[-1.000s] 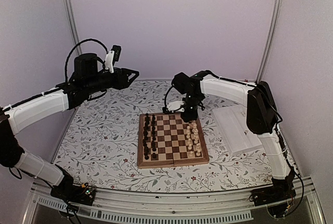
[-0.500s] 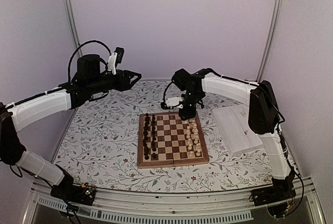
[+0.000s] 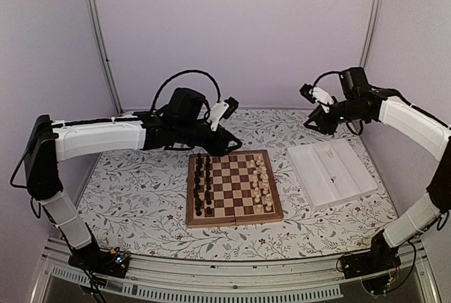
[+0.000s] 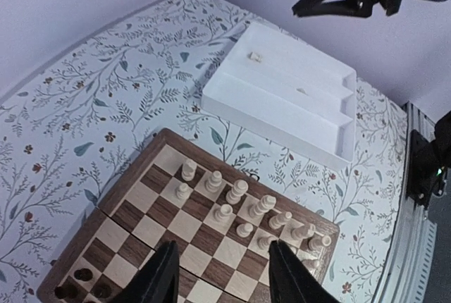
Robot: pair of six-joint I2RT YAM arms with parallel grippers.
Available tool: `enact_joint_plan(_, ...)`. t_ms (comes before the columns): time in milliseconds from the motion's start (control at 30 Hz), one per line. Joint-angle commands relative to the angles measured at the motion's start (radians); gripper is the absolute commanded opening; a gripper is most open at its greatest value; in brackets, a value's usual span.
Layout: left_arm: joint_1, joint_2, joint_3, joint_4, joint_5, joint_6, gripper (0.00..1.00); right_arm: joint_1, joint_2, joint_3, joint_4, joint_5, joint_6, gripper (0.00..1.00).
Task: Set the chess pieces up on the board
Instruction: Pick up the chess piece from the chessboard.
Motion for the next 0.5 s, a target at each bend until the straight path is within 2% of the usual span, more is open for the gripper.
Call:
enact_joint_plan(0, -0.049, 0.119, 0.073, -0.132, -0.019, 0.057, 0.45, -0.183, -0.154, -0.294, 0.236, -0.238, 0.114, 0.39)
enact_joint_plan(133, -0.094, 0.233, 0.168, -0.185, -0.024, 0.076, 0.45, -0.317, -0.284, -0.471, 0.377, -0.410, 0.213, 0.44)
enact_joint_plan(467, -0.123, 0.427, 0.360, -0.290, -0.039, 0.092, 0.40, -0.321, -0.267, -0.472, 0.370, -0.408, 0.177, 0.45)
